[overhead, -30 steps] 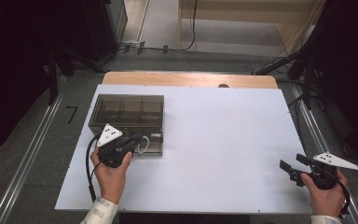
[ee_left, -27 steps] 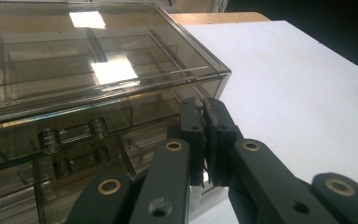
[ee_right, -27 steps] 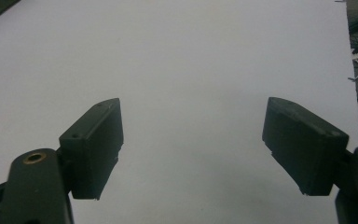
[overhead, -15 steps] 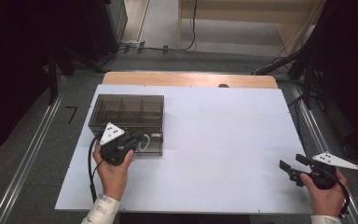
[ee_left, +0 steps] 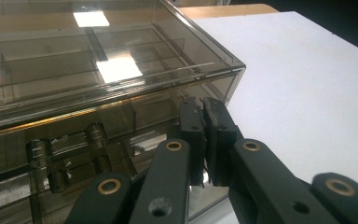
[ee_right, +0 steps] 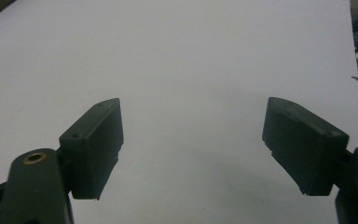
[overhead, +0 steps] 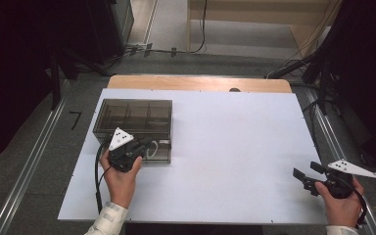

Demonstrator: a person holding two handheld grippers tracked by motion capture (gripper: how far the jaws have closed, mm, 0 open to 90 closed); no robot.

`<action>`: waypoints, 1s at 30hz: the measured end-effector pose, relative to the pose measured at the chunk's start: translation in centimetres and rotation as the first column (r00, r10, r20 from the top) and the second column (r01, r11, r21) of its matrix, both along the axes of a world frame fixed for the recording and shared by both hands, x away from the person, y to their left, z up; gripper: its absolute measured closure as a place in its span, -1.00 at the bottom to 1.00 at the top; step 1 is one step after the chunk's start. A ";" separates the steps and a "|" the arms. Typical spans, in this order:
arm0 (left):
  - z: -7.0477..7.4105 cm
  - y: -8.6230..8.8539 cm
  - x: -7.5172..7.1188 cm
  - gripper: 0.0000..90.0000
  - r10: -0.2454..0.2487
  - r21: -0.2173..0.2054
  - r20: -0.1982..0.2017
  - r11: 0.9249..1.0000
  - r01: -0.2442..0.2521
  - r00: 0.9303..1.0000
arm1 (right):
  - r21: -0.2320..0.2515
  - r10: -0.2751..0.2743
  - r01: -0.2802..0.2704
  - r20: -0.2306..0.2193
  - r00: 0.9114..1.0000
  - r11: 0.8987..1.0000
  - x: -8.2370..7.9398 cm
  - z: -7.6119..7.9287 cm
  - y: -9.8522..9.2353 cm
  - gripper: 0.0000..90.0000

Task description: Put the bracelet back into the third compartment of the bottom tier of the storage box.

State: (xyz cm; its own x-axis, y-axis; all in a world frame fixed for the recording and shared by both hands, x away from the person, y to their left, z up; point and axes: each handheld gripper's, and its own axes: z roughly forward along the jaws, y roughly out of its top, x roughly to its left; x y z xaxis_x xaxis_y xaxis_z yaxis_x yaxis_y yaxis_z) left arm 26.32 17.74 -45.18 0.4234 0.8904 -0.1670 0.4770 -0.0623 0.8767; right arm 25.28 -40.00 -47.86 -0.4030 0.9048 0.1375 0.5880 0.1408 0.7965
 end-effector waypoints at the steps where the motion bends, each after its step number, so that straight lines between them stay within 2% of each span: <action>1: -0.1 0.0 0.1 0.96 0.001 0.001 -0.002 1.000 -0.001 1.000 | -0.001 0.000 0.000 0.000 1.000 1.000 0.0 0.0 0.0 -0.59; 12: -0.8 -0.2 0.4 0.96 0.010 0.037 -0.022 0.999 -0.010 1.000 | -0.002 0.001 -0.001 -0.003 1.000 1.000 0.0 0.0 0.0 -0.59; 30: -2.1 0.2 1.0 0.96 0.029 0.050 -0.074 0.998 -0.025 0.997 | -0.004 0.003 -0.003 -0.005 1.000 1.000 0.0 0.0 0.0 -0.59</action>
